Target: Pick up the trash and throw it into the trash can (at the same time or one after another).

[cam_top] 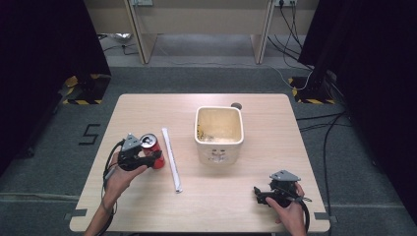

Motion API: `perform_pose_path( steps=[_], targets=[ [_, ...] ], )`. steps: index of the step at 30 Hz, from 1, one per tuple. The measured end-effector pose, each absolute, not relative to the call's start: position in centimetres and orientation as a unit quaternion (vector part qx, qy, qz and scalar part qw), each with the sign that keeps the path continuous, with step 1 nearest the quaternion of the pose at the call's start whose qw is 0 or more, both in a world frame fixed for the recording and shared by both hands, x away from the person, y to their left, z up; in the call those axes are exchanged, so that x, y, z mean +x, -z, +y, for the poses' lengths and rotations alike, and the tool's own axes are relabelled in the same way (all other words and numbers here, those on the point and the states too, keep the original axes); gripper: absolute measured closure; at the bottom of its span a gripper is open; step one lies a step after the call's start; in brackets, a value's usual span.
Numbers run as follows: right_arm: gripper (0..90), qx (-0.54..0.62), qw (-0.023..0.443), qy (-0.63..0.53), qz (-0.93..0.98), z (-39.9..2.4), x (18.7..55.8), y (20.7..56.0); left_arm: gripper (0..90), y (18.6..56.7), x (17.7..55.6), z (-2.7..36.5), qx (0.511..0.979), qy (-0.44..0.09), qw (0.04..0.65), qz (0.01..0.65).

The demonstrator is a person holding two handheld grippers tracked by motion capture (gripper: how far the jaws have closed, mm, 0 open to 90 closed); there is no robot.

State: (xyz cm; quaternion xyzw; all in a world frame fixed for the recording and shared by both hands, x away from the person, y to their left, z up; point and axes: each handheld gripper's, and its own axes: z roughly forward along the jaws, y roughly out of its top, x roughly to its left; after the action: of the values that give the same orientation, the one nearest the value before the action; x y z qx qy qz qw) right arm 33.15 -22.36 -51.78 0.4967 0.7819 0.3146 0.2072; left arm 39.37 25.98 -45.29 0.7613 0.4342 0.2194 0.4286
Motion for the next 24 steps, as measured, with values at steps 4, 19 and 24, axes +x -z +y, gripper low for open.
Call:
perform_pose_path(
  steps=[4,19,24],
  targets=[
    [0.3,0.497,0.207,-0.315,0.782,-22.4,33.1,51.8,34.2,44.6,39.2,26.0,0.762,-0.219,0.432,0.43],
    [0.3,0.496,0.207,-0.315,0.782,-22.4,33.1,51.8,34.2,43.6,39.1,25.4,0.77,-0.207,0.437,0.416],
    [0.3,0.498,0.207,-0.315,0.782,-22.3,33.1,51.8,34.2,43.0,39.2,25.4,0.765,-0.199,0.449,0.417]
  ],
)
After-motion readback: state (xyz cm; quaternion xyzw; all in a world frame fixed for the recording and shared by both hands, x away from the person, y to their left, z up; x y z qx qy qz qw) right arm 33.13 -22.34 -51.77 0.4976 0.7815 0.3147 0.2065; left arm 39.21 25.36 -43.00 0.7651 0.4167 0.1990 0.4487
